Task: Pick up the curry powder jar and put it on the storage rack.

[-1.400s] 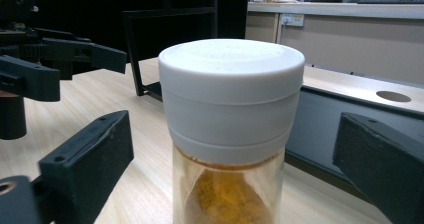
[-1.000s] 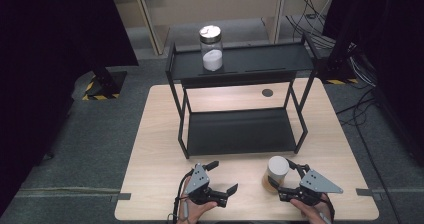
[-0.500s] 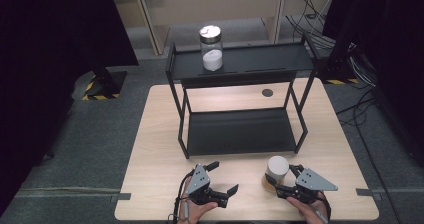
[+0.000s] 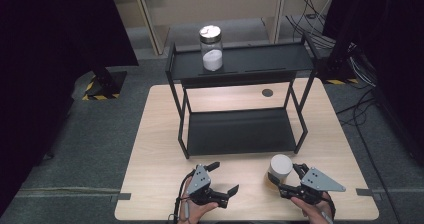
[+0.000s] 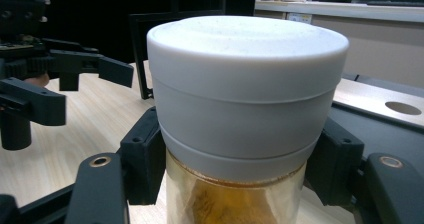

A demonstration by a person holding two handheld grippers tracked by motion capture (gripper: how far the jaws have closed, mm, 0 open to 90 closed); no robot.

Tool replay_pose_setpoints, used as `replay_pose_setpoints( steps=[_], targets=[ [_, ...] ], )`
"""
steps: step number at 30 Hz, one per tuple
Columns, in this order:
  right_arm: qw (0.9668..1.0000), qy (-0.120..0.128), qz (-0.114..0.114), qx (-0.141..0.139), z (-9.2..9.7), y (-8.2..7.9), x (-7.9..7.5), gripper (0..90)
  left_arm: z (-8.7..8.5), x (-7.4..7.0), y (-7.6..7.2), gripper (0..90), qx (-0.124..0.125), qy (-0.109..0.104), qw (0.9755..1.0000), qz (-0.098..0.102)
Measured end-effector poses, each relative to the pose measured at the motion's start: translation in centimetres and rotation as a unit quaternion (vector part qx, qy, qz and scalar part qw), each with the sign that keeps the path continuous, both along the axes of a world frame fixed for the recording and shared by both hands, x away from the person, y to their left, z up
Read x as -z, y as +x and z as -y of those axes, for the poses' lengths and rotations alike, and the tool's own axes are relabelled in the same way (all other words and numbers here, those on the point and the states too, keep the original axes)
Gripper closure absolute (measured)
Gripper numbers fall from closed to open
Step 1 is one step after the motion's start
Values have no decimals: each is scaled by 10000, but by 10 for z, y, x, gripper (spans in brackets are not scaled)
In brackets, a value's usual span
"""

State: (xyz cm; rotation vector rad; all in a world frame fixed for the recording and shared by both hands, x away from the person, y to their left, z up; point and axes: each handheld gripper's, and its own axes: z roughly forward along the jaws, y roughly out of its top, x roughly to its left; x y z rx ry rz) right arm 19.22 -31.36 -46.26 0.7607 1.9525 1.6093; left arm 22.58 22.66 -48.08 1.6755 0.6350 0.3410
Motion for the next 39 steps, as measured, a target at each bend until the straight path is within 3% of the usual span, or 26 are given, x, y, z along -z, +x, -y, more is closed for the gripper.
replay_pose_setpoints(
  steps=[15,26,39],
  targets=[
    [9998,-29,159,-101,1,1,-27,354,-2,0,0,4,-51,-31,10000,15],
    [9992,50,248,-296,-2,14,-60,355,-2,1,0,4,-63,-26,10000,2],
    [9992,17,232,-311,-2,27,-90,355,-2,1,0,4,-75,-42,10000,-12]
  ],
)
